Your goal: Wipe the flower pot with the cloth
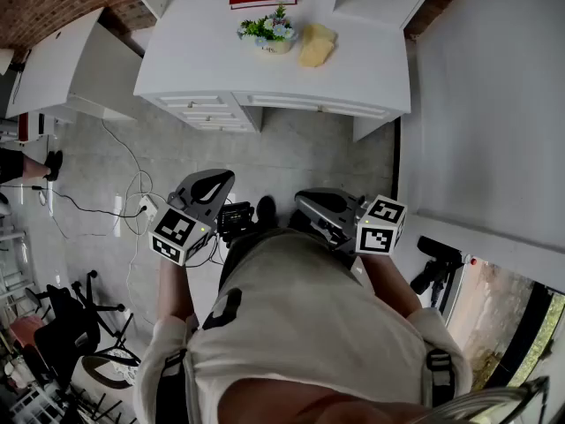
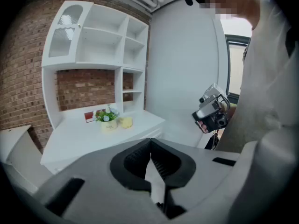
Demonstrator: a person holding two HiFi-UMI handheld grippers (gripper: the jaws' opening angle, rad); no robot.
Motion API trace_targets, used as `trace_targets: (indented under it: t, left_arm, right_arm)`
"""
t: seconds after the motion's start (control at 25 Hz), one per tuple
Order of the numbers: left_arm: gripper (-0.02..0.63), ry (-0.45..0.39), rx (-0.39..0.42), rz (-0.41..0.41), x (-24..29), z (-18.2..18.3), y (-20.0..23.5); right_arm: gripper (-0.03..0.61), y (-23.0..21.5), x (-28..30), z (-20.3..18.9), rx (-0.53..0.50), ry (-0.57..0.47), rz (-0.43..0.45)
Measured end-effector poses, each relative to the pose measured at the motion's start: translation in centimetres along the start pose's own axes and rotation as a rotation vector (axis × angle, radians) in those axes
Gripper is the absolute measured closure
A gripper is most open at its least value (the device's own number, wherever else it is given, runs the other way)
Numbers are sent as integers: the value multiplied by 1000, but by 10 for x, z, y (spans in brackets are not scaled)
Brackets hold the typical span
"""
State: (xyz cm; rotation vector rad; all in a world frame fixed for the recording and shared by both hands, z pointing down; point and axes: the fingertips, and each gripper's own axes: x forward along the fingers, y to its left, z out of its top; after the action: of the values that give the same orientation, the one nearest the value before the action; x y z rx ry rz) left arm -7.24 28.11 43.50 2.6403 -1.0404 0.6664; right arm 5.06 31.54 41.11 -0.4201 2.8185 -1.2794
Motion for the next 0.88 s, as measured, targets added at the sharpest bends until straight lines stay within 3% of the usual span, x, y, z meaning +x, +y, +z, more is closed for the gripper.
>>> trace_targets:
  t: [0.16,0.52,0.72,0.88]
  left_arm:
    - [592,25,-61,-22,-35,-14,15]
    - [592,-113,-149,-69,-31,-6,38]
    - [592,-140,-128,-118,-34,-9,47]
    - [593,-177,-174,-141,-45,-13,61]
  right_arm:
    - [568,4,13,4,16,-7,-18]
    - [568,12,65,22,-66,26,-56]
    - [568,24,102,17,-131,96,-7]
    - [568,38,131,5,-202,196,44]
